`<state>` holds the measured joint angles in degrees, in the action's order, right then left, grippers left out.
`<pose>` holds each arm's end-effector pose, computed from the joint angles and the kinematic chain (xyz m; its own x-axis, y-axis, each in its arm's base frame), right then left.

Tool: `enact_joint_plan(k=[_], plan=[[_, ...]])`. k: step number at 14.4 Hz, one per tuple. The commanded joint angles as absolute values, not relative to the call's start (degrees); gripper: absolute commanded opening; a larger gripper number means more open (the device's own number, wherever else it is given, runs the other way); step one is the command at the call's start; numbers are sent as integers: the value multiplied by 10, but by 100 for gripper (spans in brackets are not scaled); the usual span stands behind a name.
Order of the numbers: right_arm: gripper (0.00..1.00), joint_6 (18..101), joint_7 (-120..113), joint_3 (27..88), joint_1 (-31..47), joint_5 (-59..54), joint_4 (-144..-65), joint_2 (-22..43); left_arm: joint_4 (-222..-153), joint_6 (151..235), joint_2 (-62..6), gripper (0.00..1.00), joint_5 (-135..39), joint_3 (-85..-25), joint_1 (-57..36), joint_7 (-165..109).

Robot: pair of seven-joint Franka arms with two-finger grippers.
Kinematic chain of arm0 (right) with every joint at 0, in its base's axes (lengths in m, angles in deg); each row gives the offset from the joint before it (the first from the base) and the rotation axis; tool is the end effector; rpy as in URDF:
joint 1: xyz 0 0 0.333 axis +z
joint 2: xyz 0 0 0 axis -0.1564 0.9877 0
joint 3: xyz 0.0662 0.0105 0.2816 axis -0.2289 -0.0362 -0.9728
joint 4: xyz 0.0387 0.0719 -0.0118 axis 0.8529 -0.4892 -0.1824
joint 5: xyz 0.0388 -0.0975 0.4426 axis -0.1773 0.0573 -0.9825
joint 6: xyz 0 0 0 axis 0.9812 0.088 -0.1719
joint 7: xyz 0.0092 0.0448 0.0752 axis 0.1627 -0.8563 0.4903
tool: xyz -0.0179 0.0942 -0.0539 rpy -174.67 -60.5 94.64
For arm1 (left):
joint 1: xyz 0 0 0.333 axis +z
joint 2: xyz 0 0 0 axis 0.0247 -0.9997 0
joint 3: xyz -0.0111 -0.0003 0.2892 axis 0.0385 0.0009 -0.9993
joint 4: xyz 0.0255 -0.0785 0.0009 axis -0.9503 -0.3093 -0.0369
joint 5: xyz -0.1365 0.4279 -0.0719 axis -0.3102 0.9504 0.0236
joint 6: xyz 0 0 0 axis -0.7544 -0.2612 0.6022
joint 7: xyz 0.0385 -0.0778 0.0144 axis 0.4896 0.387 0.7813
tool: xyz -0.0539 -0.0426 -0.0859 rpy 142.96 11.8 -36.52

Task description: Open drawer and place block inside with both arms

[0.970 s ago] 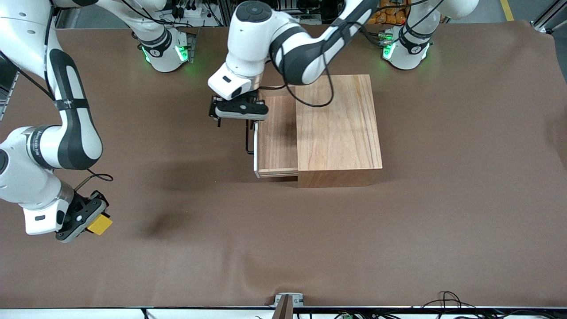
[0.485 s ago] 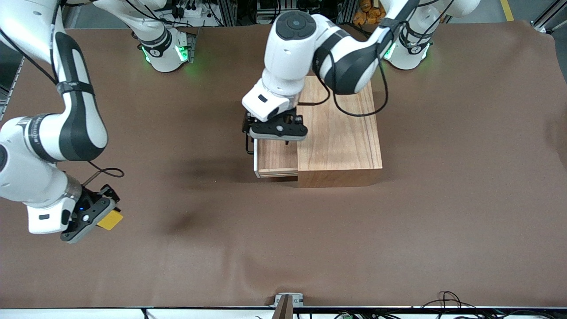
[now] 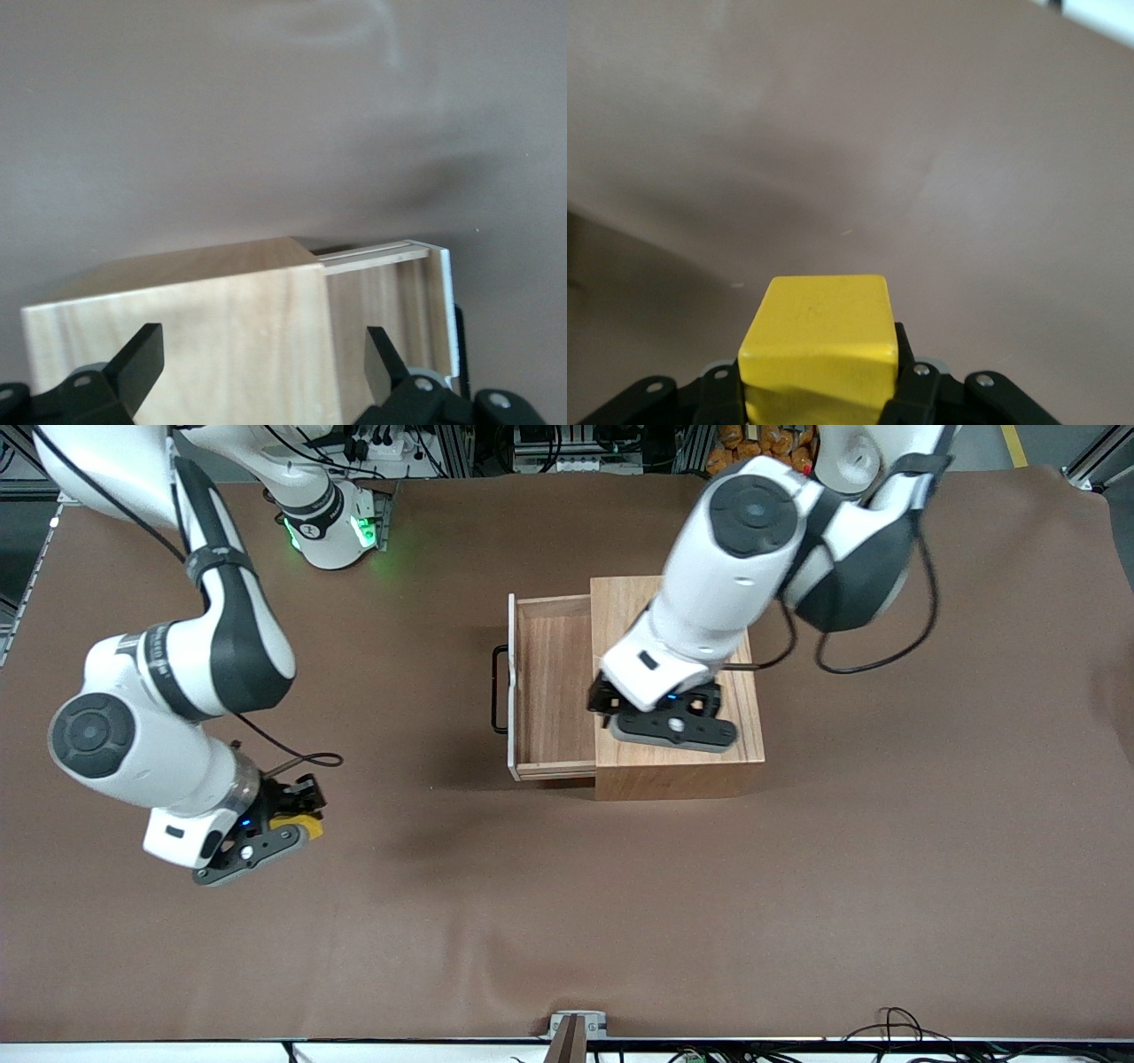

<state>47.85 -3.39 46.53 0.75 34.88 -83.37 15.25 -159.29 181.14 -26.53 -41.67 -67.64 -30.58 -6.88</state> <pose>0.7250 0.1838 0.3928 0.9412 0.3365 -0.0305 0.3352 -0.9413 -0.0398 0.6221 -0.4219 0.5080 0.9896 -0.1015 0.1019 -0.1160 -0.9821 0.1487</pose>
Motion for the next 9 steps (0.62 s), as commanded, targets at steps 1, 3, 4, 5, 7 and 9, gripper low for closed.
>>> enact_joint_plan(k=[1, 3, 4, 5, 7, 9], plan=[[0, 459, -192, 463, 58, 322, -856, 118, -1609, 1773, -236, 100, -430, -672, -261, -109], [0, 458, -295, 462, 87, 319, -863, 98, -1609, 1749, -223, 100, -431, -672, -222, -181], [0, 456, -325, 462, 100, 309, -870, 82, -1609, 1739, -220, 100, -431, -672, -199, -211], [0, 455, -351, 463, 114, 285, -881, 59, -1610, 1725, -213, 100, -431, -669, -175, -227], [0, 455, -432, 463, 139, 264, -900, 23, -1612, 1702, -206, 100, -428, -631, -109, -248], [0, 444, -490, 463, 160, 263, -915, 19, -1613, 1681, -193, 100, -421, -607, -66, -271]])
